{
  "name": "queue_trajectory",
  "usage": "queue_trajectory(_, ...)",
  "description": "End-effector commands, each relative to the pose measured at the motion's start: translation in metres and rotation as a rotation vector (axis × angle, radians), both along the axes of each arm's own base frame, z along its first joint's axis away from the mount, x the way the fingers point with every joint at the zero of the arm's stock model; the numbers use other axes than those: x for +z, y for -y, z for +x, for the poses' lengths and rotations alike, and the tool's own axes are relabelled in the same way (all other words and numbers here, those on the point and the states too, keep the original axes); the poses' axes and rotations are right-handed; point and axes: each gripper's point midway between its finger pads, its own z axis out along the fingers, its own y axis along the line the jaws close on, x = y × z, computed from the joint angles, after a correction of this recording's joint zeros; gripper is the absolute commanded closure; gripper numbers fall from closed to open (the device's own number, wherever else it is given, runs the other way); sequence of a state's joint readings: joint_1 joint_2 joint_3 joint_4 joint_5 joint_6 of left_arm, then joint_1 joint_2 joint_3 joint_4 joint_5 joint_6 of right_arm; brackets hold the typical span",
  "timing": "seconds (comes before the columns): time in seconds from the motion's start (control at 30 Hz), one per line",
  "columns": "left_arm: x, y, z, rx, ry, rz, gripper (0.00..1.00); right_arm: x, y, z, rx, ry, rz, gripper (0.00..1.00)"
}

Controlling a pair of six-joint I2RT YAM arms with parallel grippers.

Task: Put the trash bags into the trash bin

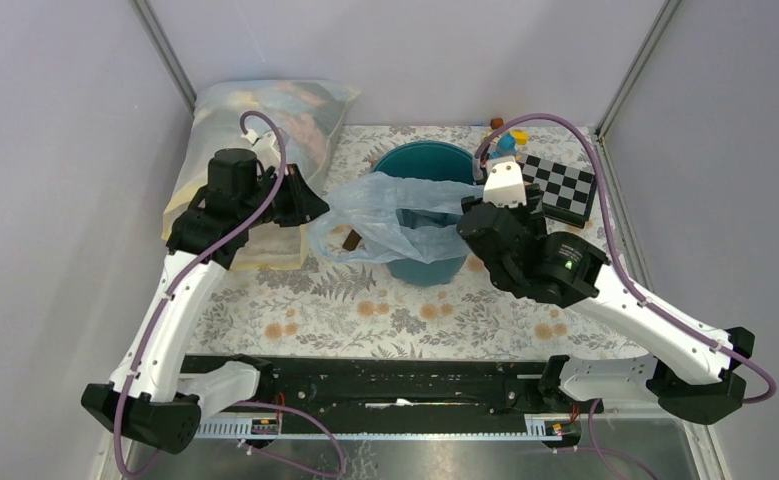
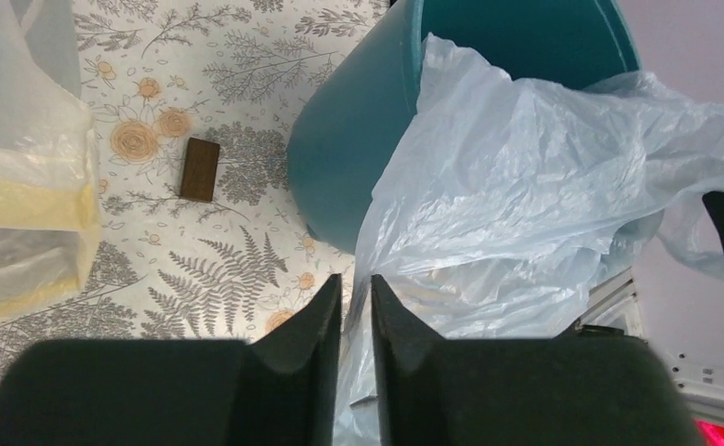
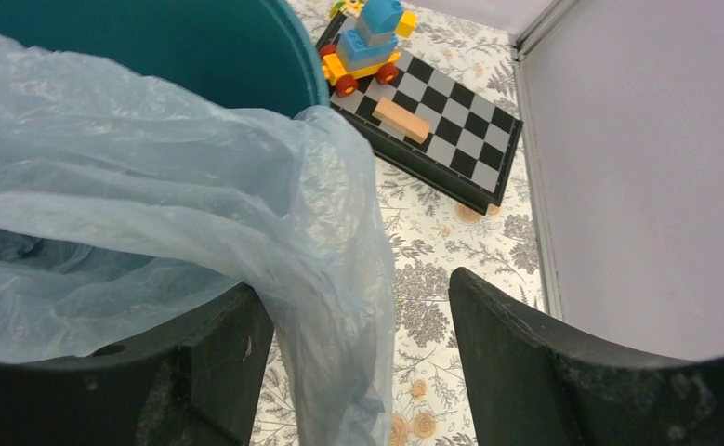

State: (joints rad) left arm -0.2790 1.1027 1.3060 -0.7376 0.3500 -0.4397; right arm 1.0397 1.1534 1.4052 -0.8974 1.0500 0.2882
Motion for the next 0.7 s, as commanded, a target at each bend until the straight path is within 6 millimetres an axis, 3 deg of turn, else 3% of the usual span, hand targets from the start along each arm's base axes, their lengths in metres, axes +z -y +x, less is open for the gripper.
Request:
queue_trajectory(0.0,0.019,-0.002,-0.002,-0.002,0.094,-0.02,0.75,0.002,-0.008,0.0,0.038,0.0,0.058,0.27)
queue_trajectory(0.2,0.034,-0.003,-0.028,-0.036,0.146,-0.057,0.3,-0.001,-0.019,0.001,0.086,-0.02,0.077,0.28)
queue_trajectory(0.33,0.036,-0.002,-0.048,-0.08,0.175,-0.073,0.09,-0.001,-0.02,0.002,0.093,-0.018,0.077,0.28)
queue_trajectory(0.47,0.019,-0.002,-0.055,-0.1,0.157,-0.061,0.06,0.001,-0.021,0.001,0.102,-0.014,0.085,0.29)
queue_trajectory(0.67,-0.02,-0.011,-0.04,-0.011,0.104,-0.028,0.14,0.005,-0.019,-0.001,0.109,-0.008,0.096,0.3)
